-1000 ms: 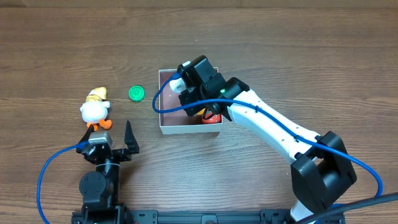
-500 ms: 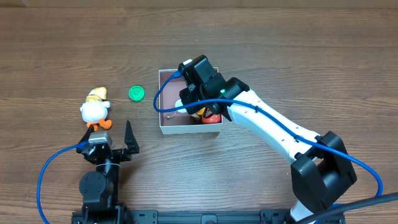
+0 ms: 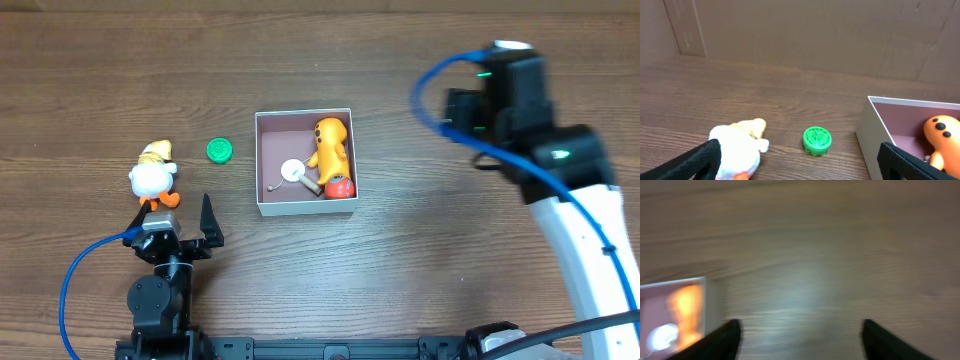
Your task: Pack container
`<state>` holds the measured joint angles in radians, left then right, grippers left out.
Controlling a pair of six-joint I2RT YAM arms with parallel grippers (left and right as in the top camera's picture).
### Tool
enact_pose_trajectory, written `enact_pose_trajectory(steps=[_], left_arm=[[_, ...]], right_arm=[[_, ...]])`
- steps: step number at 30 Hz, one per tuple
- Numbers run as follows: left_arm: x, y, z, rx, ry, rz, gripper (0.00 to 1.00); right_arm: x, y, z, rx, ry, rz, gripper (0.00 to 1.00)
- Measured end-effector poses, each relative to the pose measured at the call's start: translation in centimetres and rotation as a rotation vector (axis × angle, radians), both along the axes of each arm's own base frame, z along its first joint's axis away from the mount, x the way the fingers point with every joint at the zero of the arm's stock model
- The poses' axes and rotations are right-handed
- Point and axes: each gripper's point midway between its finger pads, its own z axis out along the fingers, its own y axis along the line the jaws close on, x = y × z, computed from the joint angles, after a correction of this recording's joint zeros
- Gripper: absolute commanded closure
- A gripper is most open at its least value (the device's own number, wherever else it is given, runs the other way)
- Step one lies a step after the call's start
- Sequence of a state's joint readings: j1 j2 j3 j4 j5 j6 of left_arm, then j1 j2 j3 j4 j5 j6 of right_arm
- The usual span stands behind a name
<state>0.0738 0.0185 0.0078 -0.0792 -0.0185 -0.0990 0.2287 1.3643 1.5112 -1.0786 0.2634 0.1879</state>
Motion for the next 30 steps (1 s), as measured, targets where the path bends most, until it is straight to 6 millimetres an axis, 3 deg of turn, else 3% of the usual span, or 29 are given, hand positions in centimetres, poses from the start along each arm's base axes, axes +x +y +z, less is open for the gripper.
enact_pose_trajectory(steps=[2, 7, 16, 20, 25, 27, 28, 30], left_arm=[[0.0, 0.0, 0.0, 0.000, 0.000, 0.000, 0.00], [0.0, 0.0, 0.0, 0.000, 0.000, 0.000, 0.00], [0.0, -0.3, 0.1, -0.024, -0.006, -0.013, 0.00], [0.2, -2.1, 2.7, -0.072, -0.110, -0.121, 0.00], [-0.9, -3.7, 1.9, -0.141, 0.042, -0.199, 0.00], [-1.5, -3.7, 4.2, -0.149, 0.062, -0.193, 0.00], [-1.8, -3.7, 7.1, -0.147, 0.049, -0.190, 0.00], [-2.1, -3.6, 10.1, -0.143, 0.043, -0.186, 0.00]], right_arm=[[-0.4, -4.6, -0.4, -0.004, 0.029, -0.134, 0.00], [-1.7, -9.2, -1.2, -0.001, 0.081, -0.275, 0.00], [-2.0, -9.5, -1.4, 0.000, 0.093, -0.283, 0.00], [-2.0, -9.5, -1.4, 0.000, 0.094, -0.282, 0.00], [-2.0, -9.5, -1.4, -0.001, 0.094, -0.283, 0.00], [-2.0, -9.5, -1.4, 0.000, 0.094, -0.283, 0.00], [-2.1, -9.5, -1.4, -0.001, 0.094, -0.283, 0.00], [-2.0, -9.5, -1.4, -0.001, 0.094, -0.283, 0.00]])
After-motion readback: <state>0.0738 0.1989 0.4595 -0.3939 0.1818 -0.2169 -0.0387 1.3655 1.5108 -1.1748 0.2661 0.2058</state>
